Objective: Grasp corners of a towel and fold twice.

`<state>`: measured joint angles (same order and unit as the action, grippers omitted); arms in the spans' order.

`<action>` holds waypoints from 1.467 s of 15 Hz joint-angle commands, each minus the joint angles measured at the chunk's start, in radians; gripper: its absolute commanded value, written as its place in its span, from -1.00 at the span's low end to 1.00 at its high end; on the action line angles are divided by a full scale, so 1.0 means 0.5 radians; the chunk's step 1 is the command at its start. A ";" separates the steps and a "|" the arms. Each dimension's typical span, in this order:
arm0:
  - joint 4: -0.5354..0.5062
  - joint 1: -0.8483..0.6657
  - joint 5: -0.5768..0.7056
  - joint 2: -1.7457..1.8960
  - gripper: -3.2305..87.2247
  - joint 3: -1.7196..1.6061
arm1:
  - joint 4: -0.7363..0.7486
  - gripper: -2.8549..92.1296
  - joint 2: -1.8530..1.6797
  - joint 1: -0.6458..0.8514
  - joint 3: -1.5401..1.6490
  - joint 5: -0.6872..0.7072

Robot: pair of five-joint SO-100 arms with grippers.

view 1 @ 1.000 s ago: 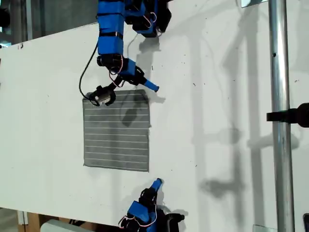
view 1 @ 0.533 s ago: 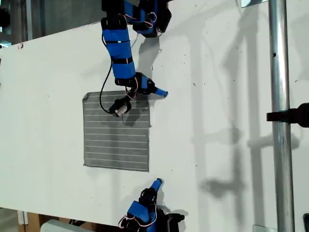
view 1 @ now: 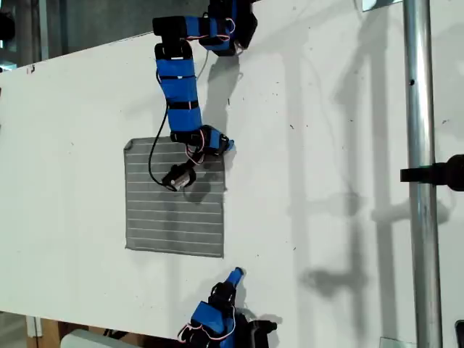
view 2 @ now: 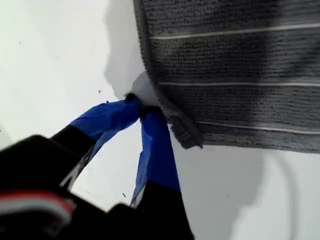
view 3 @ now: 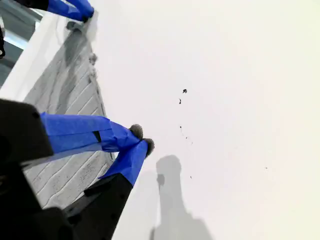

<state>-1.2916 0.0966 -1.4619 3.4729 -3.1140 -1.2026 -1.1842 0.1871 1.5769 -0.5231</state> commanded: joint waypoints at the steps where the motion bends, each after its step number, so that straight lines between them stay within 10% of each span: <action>1: -0.009 -0.021 0.015 0.003 -0.99 -0.009 | -0.135 -0.94 -0.178 0.107 -0.095 0.034; 12: -0.009 0.055 -0.135 0.003 -0.99 -0.009 | -0.387 -0.95 -3.540 0.184 1.028 -0.739; 16: -0.009 0.077 -0.178 0.003 -0.99 -0.009 | -0.448 -0.95 -3.743 0.270 1.292 -1.037; 17: -0.009 0.083 -0.190 0.003 -0.99 -0.009 | -0.479 -0.21 -3.792 0.347 1.384 -1.184; 18: -0.009 0.086 -0.193 0.003 -0.99 -0.009 | -0.466 0.07 -3.921 0.374 1.583 -1.371; 22: -0.006 0.043 -0.181 0.003 -0.99 -0.012 | -0.132 -0.54 -4.212 0.402 2.145 -1.457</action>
<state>-1.2916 0.1304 -1.5509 3.4729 -3.1140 -1.3146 -3.2843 0.3850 2.6185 -1.2456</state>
